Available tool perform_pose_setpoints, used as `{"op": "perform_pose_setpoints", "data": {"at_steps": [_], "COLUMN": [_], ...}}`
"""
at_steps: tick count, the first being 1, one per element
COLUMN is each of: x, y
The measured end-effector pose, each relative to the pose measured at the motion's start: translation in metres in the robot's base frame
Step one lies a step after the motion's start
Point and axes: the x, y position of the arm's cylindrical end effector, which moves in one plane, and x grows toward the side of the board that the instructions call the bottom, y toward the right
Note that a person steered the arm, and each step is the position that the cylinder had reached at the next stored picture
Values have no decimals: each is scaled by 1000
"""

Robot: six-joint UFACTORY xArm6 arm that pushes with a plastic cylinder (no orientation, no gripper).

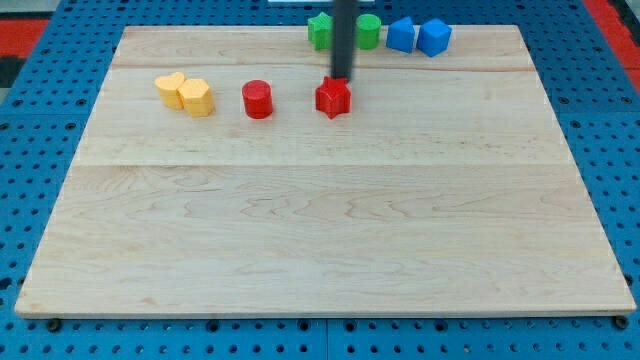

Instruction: Move the red circle parallel to the bottom of the yellow hexagon

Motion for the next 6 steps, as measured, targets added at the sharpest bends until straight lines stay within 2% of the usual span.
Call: {"op": "perform_pose_setpoints", "data": {"at_steps": [1, 2, 3, 4, 5, 6], "x": [14, 29, 87, 82, 75, 132], "y": [-49, -68, -93, -90, -118, -122]}}
